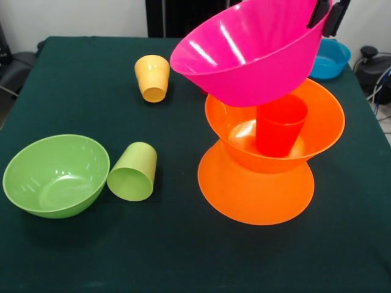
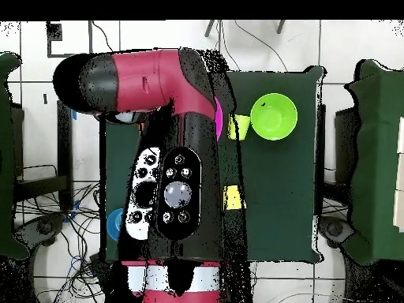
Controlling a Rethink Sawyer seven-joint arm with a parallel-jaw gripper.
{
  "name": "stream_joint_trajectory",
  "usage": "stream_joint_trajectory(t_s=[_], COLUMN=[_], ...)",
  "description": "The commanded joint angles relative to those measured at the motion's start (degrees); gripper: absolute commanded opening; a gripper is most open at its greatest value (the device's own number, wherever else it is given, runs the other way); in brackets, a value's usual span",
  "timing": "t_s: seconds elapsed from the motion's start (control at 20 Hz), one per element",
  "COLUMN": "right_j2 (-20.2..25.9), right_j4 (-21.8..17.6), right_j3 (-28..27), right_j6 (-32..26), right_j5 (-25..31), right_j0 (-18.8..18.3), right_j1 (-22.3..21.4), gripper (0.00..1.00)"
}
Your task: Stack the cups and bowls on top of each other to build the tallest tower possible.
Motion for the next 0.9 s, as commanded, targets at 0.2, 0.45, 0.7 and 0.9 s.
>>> stream_joint_trajectory(t_s=[0.2,0.45,0.7,0.9], right_j2=[-3.5,-4.0,-5.0,-6.0], right_j4=[-8.2,-8.5,-8.4,-8.3], right_j3=[-6.4,-7.5,-9.0,-8.0], right_j6=[-0.1,-0.7,-0.5,0.1], right_j5=[10.5,10.7,11.1,9.2], right_j0=[3.6,3.7,4.3,4.9], right_j1=[3.1,4.0,5.2,5.3], gripper=[0.0,0.0,0.0,0.0])
